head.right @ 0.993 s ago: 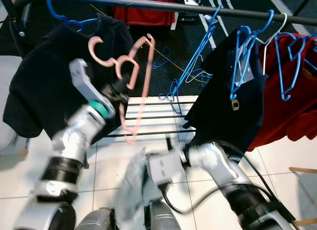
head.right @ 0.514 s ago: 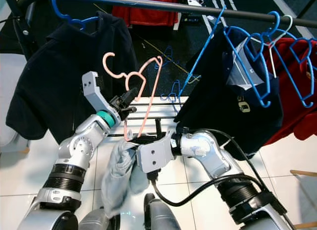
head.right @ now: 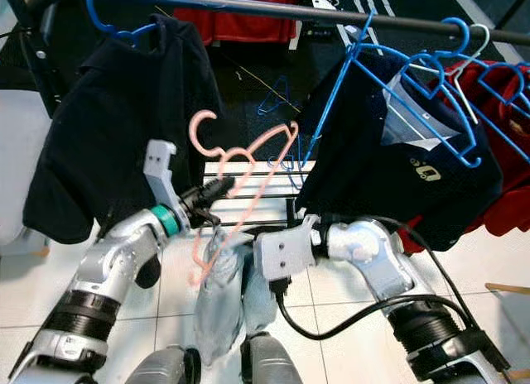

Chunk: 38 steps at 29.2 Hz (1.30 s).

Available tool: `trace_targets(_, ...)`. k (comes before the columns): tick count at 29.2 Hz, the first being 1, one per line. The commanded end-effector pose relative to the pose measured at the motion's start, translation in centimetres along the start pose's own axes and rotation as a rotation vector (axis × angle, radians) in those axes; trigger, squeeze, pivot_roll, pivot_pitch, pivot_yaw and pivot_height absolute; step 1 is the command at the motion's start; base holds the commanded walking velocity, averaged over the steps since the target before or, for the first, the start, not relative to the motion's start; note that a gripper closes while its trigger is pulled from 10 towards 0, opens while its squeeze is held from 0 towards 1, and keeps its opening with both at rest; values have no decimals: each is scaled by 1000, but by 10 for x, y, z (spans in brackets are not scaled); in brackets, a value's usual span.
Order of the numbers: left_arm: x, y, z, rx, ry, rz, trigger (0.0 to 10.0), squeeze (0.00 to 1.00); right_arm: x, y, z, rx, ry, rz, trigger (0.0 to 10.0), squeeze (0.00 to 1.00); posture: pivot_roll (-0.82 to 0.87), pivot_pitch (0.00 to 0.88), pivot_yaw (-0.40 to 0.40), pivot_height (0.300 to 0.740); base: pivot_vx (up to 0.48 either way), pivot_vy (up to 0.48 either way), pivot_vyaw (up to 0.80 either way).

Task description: Hang hanger

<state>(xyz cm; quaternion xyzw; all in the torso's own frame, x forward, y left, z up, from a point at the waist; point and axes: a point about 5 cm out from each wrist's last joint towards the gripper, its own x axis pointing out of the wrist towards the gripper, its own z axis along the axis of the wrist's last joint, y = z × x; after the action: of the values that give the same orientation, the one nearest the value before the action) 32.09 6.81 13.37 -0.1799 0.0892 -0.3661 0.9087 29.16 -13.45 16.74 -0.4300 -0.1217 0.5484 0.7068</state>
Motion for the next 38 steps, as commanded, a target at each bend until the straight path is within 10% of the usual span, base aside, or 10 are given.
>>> trace_targets(1, 1, -8, -9, -28, 24, -30, 10000, 0, -5, -16, 6, 3, -34, -86, 10000, 0, -85, 161, -5, 740, 0, 0, 0)
trace_targets(9, 4, -10, -12, -43, 9, -4, 10000, 0, -12, -30, 8, 11, -28, -125, 10000, 0, -84, 159, -8, 740, 0, 0, 0)
trace_targets(16, 10, 14, 35, -81, -242, 221, 10000, 0, -1, 4, 14, 80, -63, 28, 10000, 0, -85, 163, -11, 740, 0, 0, 0)
trace_targets(22, 12, 11, 61, -93, -346, 186, 10000, 0, 6, 20, 22, 105, -100, 86, 10000, 0, -83, 164, -8, 740, 0, 0, 0)
trace_targets(38, 28, -21, 28, -327, -249, 53, 10000, 0, 34, 2, 56, 66, -251, 56, 10000, 0, -80, 165, -9, 740, 0, 0, 0)
